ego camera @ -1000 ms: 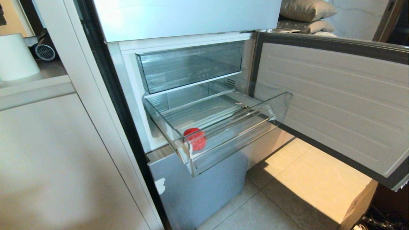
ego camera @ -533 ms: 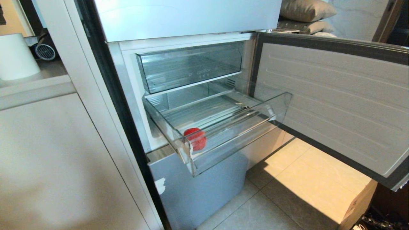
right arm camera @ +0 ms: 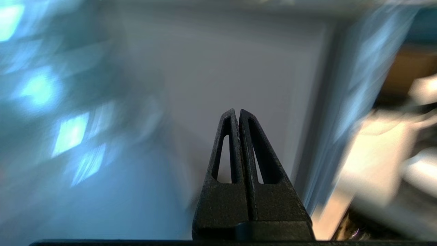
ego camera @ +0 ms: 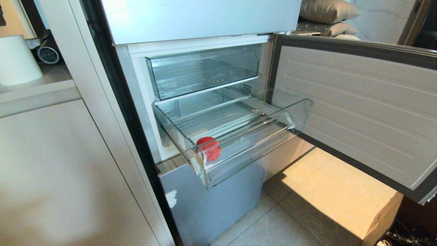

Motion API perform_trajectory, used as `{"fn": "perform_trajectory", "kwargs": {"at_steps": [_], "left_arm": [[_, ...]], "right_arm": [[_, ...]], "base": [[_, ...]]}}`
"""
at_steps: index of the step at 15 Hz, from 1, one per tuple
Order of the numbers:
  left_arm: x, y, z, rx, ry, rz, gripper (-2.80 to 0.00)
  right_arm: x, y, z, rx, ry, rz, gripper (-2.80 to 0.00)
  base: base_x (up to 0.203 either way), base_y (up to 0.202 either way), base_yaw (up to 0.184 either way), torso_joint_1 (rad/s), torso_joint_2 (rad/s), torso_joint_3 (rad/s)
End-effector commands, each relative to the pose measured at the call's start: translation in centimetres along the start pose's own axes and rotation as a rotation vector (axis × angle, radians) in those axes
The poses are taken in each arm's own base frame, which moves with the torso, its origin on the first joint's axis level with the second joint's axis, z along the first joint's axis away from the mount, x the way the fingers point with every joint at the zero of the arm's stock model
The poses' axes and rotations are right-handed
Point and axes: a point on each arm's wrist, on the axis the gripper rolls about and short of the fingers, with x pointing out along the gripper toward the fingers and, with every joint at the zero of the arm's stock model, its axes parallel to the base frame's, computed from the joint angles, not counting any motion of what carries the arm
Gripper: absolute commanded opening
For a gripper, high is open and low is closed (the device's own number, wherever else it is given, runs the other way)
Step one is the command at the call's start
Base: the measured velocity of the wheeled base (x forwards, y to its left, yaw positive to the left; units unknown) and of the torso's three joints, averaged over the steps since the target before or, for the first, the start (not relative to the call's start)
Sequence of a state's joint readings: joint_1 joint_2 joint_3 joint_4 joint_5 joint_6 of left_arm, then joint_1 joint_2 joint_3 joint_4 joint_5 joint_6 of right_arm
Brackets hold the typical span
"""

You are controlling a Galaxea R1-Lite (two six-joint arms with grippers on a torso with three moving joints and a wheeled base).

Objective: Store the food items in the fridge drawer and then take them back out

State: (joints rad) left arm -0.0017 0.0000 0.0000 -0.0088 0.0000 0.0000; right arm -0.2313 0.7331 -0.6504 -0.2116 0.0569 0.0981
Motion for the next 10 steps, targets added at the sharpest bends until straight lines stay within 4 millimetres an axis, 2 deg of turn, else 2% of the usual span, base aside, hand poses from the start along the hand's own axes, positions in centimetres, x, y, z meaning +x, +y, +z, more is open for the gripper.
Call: {"fn": "perform_trajectory", "kwargs": {"at_steps": [1, 3, 6, 7, 10], "left_arm": [[0.0, 0.0, 0.0, 0.000, 0.001, 0.000, -2.80], [0.0, 0.0, 0.0, 0.000, 0.001, 0.000, -2.80], [0.0, 0.0, 0.0, 0.000, 0.001, 0.000, -2.80], [0.0, 0.0, 0.0, 0.000, 0.001, 0.000, -2.80], [0.0, 0.0, 0.0, 0.000, 0.001, 0.000, -2.80]], "right_arm": [[-5.2, 0.0, -5.8, -0.034, 0.082, 0.163, -2.80], [-6.5, -0.5, -11.4, -0.081, 0.227, 0.227, -2.80], [-8.2, -1.3, -16.7, -0.129, 0.293, 0.252, -2.80], [-8.3, -1.4, -17.8, -0.139, 0.320, 0.245, -2.80], [-8.6, -1.5, -18.4, -0.153, 0.363, 0.153, -2.80]], "base": [[0.000, 0.000, 0.000, 0.000, 0.00, 0.000], [0.000, 0.000, 0.000, 0.000, 0.00, 0.000], [0.000, 0.000, 0.000, 0.000, 0.00, 0.000], [0.000, 0.000, 0.000, 0.000, 0.00, 0.000], [0.000, 0.000, 0.000, 0.000, 0.00, 0.000]]}}
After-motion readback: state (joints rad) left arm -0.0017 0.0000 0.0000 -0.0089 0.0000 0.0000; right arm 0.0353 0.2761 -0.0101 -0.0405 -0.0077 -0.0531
